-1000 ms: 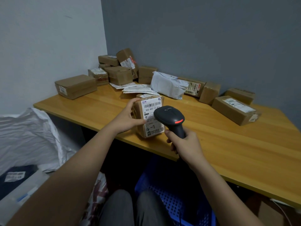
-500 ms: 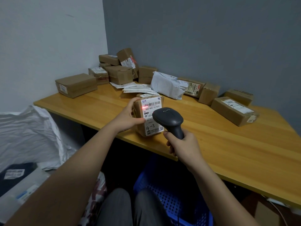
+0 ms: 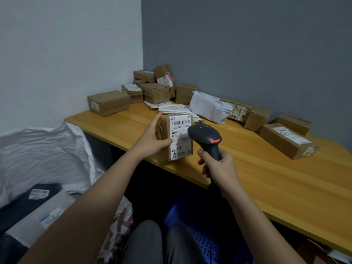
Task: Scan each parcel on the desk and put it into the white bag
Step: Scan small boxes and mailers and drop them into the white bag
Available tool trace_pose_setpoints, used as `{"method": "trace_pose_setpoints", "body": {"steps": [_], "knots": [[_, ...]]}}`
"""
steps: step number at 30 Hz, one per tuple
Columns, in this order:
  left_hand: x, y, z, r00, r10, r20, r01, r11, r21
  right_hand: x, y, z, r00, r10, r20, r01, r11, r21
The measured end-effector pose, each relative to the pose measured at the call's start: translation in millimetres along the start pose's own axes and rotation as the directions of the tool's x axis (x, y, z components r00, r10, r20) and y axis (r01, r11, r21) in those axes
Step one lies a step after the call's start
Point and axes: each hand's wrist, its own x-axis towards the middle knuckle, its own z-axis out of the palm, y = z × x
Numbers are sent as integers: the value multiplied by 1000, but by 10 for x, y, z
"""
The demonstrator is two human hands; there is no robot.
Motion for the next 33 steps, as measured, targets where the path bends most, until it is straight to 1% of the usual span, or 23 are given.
{"method": "trace_pose_setpoints", "body": {"steps": [2, 4, 6, 9, 13, 16, 18, 19, 22, 23, 24, 25, 28, 31, 33], "knots": [[-123, 25, -243, 995, 8, -95, -10, 1000, -29, 56, -81, 147, 999, -4, 42, 3, 1000, 14], [-273, 47, -522, 969, 26, -245, -31, 999, -16, 115, -180, 343, 994, -8, 107, 4, 999, 32], [-439, 48, -816, 916, 26, -399, -16, 999, 28, 158, -288, 597, 984, -21, 178, 13, 999, 46], [-708, -30, -1250, 830, -14, -558, 64, 995, 71, 178, -391, 1088, 965, -42, 258, 34, 999, 37], [-1116, -285, -1699, 689, -88, -719, 208, 975, 80, 112, -395, 1746, 925, -43, 377, 44, 999, 4], [-1428, -530, -1950, 583, -145, -799, 302, 952, 47, 40, -346, 2089, 903, -19, 429, 12, 1000, 19], [-1580, -730, -2079, 546, -207, -812, 374, 927, 15, 28, -299, 2232, 900, -9, 436, 5, 1000, 12], [-1636, -841, -2130, 547, -249, -799, 417, 909, 2, 34, -272, 2281, 899, -4, 438, 4, 1000, 0], [-1730, -1112, -2167, 624, -392, -676, 527, 850, -6, 76, -200, 2324, 906, 13, 424, 6, 999, -43], [-1730, -1161, -2153, 643, -420, -640, 541, 841, -8, 94, -180, 2304, 910, 20, 415, 4, 998, -56], [-1707, -1181, -2132, 661, -419, -623, 530, 848, -8, 117, -164, 2267, 914, 27, 405, -1, 998, -63], [-1656, -1179, -2108, 681, -390, -620, 497, 868, 0, 143, -151, 2218, 918, 33, 396, -7, 998, -66], [-1416, -1053, -1974, 735, -236, -635, 362, 929, 73, 233, -120, 2007, 928, 49, 370, -22, 997, -78], [-1138, -884, -1769, 764, -102, -637, 242, 961, 137, 328, -108, 1748, 940, 76, 332, -53, 996, -78], [-934, -756, -1605, 790, -34, -613, 166, 973, 160, 407, -108, 1541, 947, 109, 302, -91, 993, -74]]}}
